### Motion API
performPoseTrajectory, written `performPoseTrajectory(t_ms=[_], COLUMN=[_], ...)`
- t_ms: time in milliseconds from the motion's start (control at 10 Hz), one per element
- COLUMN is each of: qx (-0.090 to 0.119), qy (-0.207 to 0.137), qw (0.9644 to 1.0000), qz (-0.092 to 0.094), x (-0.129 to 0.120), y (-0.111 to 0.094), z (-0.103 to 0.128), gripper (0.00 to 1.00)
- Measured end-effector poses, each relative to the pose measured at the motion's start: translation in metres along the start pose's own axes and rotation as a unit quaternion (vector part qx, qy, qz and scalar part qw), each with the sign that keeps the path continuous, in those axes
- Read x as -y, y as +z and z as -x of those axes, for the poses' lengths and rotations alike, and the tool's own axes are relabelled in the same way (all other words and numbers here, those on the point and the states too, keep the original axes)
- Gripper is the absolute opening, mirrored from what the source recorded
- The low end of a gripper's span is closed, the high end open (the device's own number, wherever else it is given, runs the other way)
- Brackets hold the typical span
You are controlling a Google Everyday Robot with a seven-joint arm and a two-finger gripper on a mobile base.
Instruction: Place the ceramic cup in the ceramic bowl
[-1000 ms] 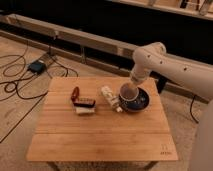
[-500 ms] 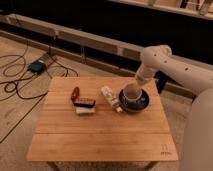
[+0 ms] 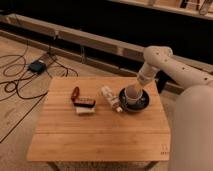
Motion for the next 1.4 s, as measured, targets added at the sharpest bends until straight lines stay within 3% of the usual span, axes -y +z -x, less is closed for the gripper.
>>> performPoseTrajectory(t_ms=[400, 800, 1400], qx=[-0.017, -0.017, -0.016], qy=[0.008, 0.016, 0.010], qw=[0.9997, 0.9991, 0.9987], qz=[0.018, 0.036, 0.046], x=[0.014, 0.021, 0.023], y=[0.017, 0.029, 0.025], z=[0.000, 0.001, 0.000], gripper=[0.43, 0.79, 0.80])
